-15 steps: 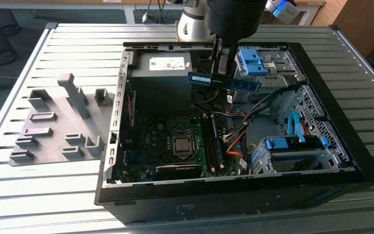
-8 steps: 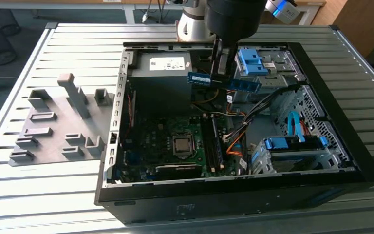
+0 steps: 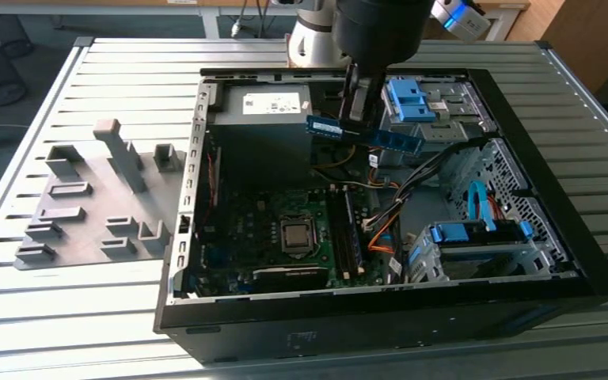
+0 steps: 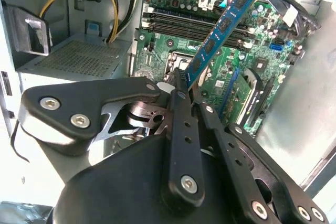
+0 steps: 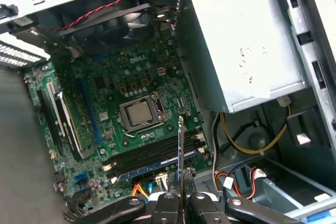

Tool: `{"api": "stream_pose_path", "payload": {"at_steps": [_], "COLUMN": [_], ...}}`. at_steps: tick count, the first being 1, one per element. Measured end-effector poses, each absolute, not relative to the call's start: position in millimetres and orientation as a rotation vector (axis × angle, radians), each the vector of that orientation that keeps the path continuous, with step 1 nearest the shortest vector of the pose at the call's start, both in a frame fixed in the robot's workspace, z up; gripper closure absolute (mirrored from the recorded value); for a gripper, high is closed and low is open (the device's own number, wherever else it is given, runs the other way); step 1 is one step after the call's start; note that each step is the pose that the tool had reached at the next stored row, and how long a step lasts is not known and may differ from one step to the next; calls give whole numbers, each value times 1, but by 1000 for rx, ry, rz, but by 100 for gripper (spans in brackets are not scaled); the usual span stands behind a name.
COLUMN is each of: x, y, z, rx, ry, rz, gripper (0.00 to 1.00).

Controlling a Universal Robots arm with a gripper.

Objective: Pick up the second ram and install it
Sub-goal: 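Insert the second ram into the second slot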

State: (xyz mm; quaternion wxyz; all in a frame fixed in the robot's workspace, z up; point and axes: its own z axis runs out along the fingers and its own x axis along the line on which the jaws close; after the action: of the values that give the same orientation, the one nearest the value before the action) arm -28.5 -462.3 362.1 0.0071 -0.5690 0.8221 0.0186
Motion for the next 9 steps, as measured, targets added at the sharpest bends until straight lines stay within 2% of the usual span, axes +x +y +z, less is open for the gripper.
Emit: {"api": "stream_pose_path", "payload": {"at_steps": [9], "x": [-28], "y": [-462], "z": [360], "rx": [-1573], "ry": [2700], "rz": [55], "gripper": [86]}}
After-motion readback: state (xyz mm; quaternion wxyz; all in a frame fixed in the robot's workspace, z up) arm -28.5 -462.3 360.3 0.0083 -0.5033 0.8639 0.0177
